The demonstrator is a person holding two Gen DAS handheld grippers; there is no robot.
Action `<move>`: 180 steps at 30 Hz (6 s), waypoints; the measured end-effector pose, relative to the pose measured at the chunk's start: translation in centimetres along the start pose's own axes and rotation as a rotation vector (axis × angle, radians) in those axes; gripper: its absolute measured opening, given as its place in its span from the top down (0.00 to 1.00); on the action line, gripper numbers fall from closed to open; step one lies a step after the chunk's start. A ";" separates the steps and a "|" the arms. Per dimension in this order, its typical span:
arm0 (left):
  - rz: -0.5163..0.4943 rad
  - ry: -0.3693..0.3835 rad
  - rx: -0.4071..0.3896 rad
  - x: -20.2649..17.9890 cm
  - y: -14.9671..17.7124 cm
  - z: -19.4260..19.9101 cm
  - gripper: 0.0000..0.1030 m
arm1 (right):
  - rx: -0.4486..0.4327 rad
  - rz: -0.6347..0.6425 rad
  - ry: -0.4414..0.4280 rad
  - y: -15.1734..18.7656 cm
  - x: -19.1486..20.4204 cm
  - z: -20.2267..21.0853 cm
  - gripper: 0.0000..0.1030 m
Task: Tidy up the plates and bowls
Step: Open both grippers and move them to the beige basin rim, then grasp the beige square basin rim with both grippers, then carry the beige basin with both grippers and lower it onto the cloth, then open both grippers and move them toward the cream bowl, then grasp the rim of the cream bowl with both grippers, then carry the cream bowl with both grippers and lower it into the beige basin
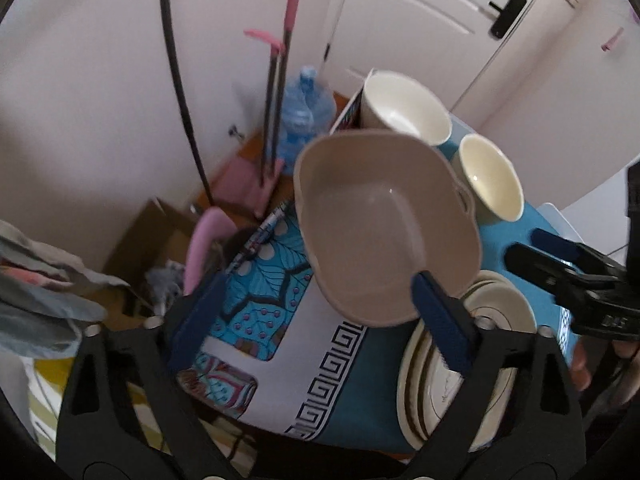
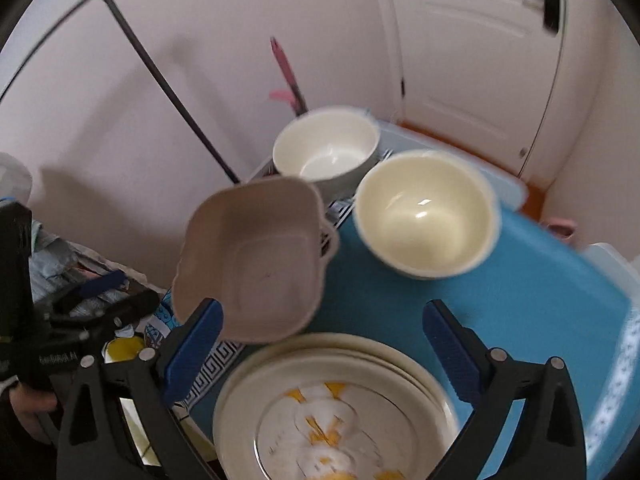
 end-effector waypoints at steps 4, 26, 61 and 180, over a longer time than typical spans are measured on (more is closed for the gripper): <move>0.001 0.025 0.048 0.2 -0.3 -3.1 0.33 | 0.071 -0.013 -0.034 -0.4 0.3 -4.0 0.17; -0.183 -0.042 0.035 -1.2 -2.4 -4.3 0.89 | 0.071 0.026 0.007 -0.5 2.7 -6.3 0.84; -0.652 0.230 0.131 -38.6 19.2 -1.7 0.89 | -0.137 -0.435 0.260 25.6 -22.5 21.1 0.84; -0.407 0.181 0.153 -19.9 -7.6 -5.2 0.81 | -0.050 -0.423 0.091 -2.5 -12.4 4.5 0.84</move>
Point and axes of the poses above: each gripper's, at about its wrist camera, not at the fingertips, and z roughly against the way its jaws point, x to its left, y to its underside, the point moved 8 cm from there along -z, roughly the way its jaws point, and after that the axes turned 4 degrees about x, right-handed, at the moved point
